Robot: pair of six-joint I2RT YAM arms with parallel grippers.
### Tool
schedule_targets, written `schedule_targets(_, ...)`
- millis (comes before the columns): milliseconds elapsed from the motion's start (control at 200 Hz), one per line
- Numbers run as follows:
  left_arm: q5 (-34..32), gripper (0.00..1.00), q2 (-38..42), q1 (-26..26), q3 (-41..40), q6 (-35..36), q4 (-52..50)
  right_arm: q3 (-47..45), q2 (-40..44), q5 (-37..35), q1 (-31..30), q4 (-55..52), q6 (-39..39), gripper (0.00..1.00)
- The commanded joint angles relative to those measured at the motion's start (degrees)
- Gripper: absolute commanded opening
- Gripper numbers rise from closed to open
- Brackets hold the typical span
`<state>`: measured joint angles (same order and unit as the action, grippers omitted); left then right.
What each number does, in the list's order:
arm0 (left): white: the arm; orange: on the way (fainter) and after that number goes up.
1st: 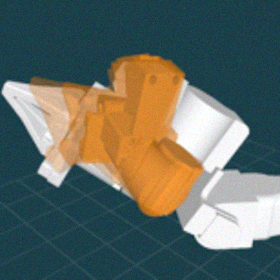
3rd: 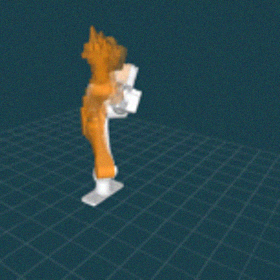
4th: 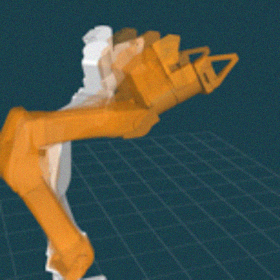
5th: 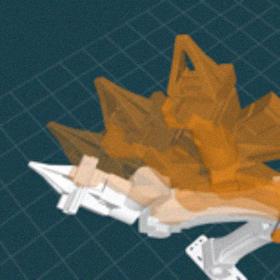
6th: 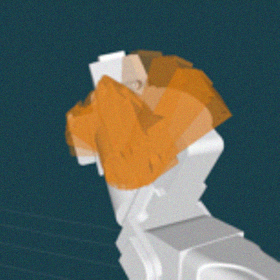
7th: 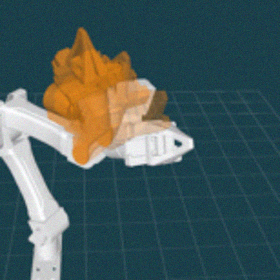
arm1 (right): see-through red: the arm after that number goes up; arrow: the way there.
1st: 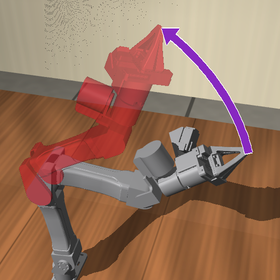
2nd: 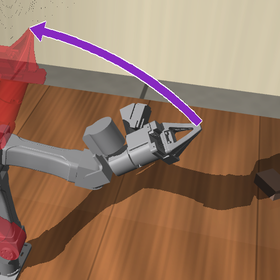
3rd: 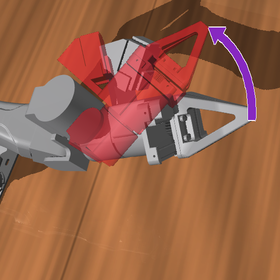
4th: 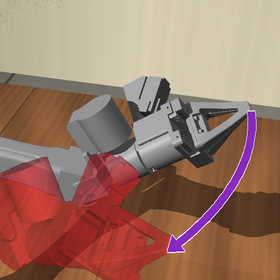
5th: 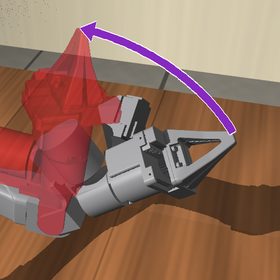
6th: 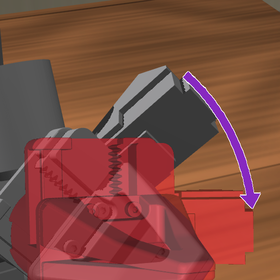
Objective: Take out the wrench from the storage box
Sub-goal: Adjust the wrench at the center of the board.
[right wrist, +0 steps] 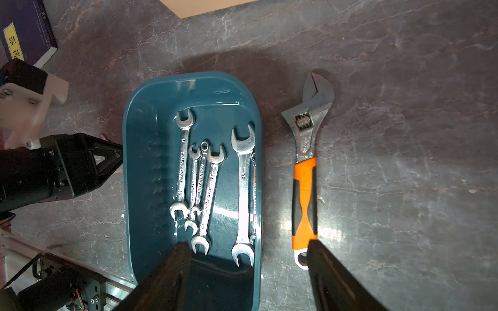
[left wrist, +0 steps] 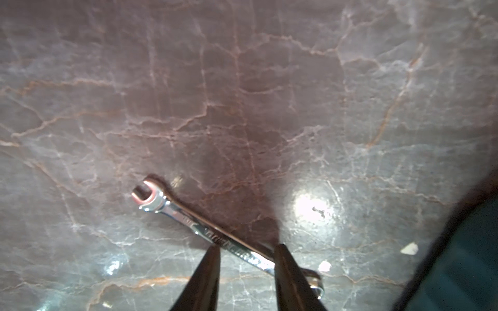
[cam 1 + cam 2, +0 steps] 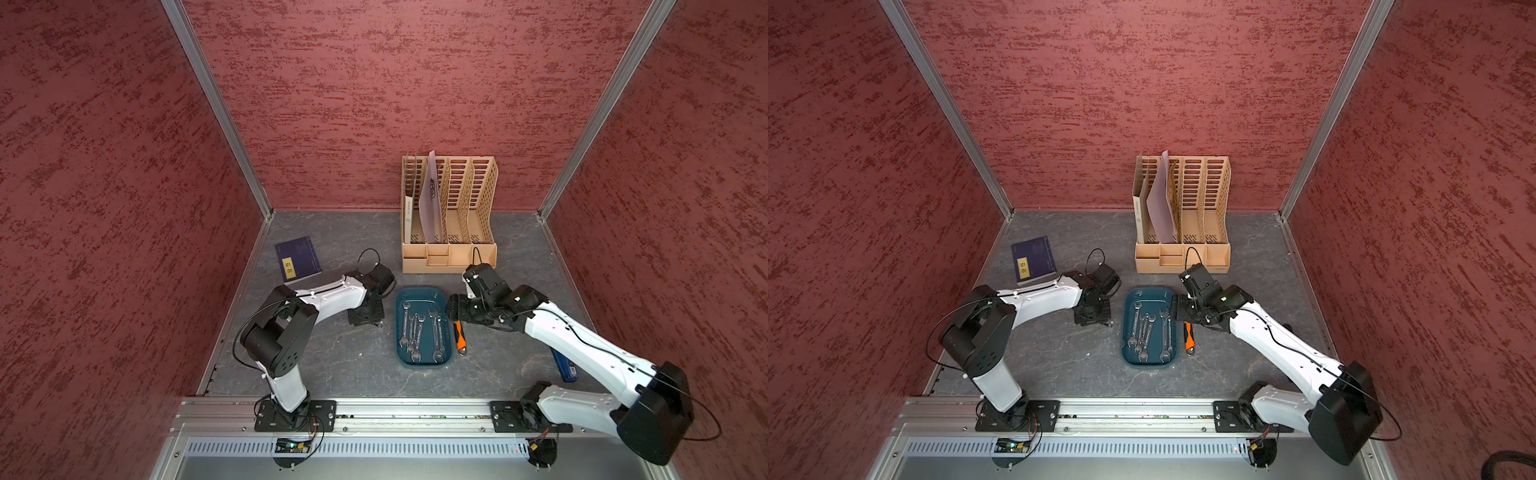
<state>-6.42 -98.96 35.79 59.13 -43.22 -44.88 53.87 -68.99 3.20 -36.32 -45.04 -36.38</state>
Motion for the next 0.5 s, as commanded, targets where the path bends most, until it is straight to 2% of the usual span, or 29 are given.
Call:
schedule_targets(0,0.58,0.41,1.15,-0.19,-1.13,-1.92,1.28,1.24,-0.53,-1.09,-0.60,1.30,-0.53,0.74)
schedule_targets(240,2.19,0.41,-1.66,-0.46,-0.95,-2.20,2.91,0.55,0.24,-1.74,-0.69,0.84,-0.67,0.74)
schedule_targets(496,2.72,0.24,-1.70,-0.46,-2.70,-0.81,4.37,0.01,0.41,-1.52,-0.64,1.51,-1.12,0.74)
